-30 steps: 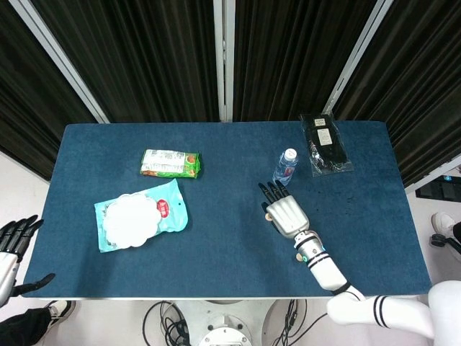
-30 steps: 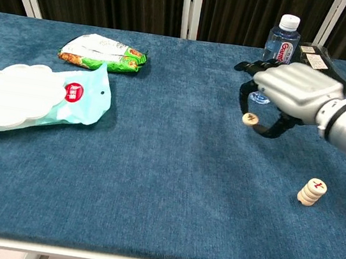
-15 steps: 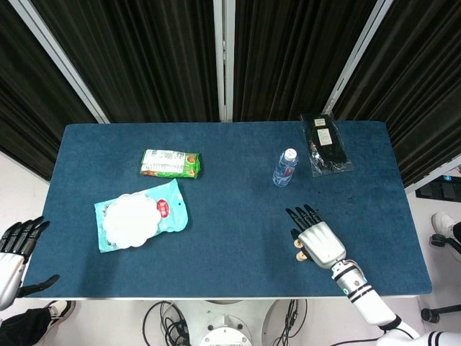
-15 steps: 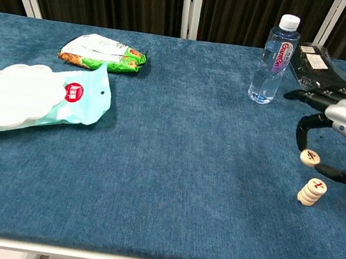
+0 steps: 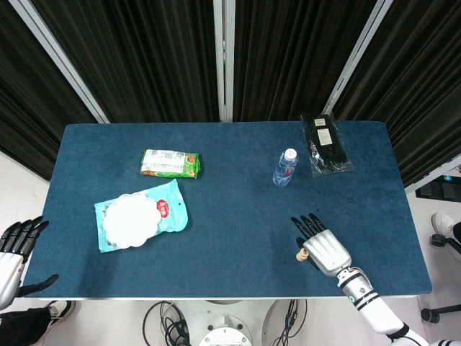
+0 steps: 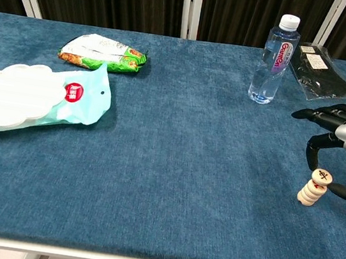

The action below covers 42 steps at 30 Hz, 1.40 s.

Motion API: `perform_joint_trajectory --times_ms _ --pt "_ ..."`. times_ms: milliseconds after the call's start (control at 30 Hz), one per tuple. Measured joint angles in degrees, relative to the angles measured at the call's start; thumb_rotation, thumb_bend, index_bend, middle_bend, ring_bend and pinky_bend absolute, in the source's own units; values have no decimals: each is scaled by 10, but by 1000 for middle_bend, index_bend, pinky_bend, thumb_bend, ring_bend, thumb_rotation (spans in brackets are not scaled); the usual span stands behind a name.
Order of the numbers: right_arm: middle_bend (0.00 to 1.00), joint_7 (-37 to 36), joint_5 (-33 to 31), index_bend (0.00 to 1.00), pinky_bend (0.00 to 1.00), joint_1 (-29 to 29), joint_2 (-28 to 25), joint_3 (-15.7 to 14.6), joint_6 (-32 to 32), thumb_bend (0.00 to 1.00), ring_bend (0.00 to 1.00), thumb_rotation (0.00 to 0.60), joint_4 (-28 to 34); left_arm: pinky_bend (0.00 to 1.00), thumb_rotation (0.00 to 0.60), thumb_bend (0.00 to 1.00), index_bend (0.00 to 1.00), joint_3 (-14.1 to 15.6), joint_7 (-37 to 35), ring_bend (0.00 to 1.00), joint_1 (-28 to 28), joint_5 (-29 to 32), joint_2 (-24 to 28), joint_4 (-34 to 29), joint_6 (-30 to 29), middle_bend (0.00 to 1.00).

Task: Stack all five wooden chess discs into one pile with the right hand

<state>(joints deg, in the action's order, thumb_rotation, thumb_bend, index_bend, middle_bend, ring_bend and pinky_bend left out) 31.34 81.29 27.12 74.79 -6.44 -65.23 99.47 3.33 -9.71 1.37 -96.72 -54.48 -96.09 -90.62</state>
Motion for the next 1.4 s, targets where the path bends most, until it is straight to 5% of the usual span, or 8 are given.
perform_joint_trajectory --times_ms 900,1400 --pt "27 10 10 502 0 -18 8 15 14 292 0 600 -9 0 600 0 73 0 2 0 -1 -2 0 -2 -4 11" --pt "24 13 11 368 0 -21 4 19 24 277 0 600 -5 0 600 0 72 1 4 0 -2 -3 1 -4 -5 11"
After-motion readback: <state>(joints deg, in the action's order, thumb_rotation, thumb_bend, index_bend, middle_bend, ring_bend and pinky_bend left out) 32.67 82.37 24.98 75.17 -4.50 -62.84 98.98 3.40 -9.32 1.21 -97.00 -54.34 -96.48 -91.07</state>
